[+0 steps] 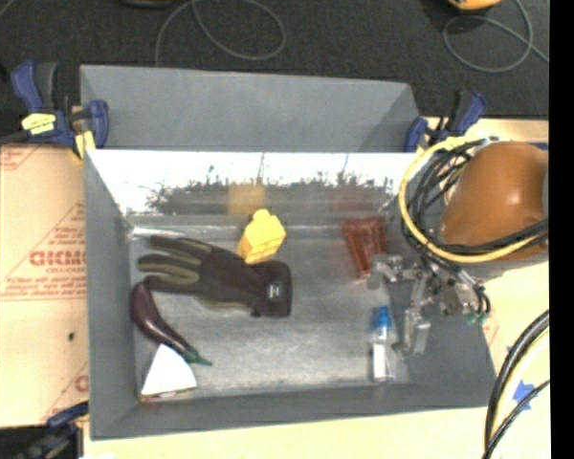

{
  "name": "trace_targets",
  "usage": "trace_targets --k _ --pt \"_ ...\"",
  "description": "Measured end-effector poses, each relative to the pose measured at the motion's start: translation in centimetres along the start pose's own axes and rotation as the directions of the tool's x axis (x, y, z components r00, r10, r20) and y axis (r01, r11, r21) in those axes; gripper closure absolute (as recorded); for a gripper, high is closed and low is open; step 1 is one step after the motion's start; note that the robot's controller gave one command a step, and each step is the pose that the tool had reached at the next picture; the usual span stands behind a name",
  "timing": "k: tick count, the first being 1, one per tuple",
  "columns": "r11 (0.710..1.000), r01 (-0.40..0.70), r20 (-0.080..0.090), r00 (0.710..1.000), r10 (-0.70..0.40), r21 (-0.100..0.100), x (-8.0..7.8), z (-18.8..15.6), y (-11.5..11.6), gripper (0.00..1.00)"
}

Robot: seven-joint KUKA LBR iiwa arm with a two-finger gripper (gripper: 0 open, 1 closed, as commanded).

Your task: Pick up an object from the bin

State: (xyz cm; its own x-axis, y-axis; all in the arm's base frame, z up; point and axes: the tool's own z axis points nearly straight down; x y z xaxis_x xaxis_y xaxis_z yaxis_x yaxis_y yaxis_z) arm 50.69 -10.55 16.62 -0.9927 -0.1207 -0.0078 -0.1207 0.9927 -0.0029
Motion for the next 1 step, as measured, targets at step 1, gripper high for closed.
trace_targets --k 1 --pt "0.973 0.231 0.000 0.973 -0.231 0.002 0.88 4.12 -1.19 0.00"
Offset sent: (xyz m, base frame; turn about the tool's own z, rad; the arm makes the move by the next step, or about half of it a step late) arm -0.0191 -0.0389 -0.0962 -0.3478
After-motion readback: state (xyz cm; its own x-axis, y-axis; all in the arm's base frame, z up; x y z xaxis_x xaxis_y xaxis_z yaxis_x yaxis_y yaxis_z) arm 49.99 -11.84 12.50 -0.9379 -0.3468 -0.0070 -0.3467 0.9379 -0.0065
